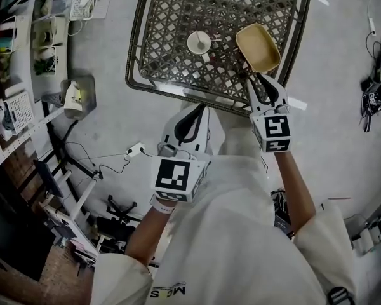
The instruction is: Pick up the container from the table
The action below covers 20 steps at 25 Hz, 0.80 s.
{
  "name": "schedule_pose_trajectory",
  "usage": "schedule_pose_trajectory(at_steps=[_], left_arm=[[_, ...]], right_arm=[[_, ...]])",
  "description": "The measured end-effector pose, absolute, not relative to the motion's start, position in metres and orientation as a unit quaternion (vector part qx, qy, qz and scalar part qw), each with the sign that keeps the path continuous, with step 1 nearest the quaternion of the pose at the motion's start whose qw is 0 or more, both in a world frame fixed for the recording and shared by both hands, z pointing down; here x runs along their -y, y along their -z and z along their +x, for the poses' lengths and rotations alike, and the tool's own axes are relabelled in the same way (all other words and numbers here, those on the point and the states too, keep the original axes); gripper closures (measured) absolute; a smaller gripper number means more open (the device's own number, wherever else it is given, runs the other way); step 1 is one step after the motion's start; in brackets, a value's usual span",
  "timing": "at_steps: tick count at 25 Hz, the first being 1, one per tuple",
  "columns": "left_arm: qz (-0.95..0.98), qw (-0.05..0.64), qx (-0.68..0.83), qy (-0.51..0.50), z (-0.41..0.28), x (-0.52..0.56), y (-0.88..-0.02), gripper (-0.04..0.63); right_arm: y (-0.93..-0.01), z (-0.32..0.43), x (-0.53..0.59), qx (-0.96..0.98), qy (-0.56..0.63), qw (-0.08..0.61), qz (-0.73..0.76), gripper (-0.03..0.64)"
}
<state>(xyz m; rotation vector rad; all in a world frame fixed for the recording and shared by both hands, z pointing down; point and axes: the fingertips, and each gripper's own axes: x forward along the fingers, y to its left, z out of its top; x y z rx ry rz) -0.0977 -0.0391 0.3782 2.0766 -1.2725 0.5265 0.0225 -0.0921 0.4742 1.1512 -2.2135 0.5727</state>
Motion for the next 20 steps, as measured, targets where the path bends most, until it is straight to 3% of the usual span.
schedule_pose_trajectory(at_steps=[20], left_arm=[[0.749, 0.385, 0.498, -0.209, -0.111, 0.052, -0.473, 0.571]], right_arm=[[-0.583, 0.024, 0.114, 0.814, -0.205, 0.359, 0.407, 0.507]])
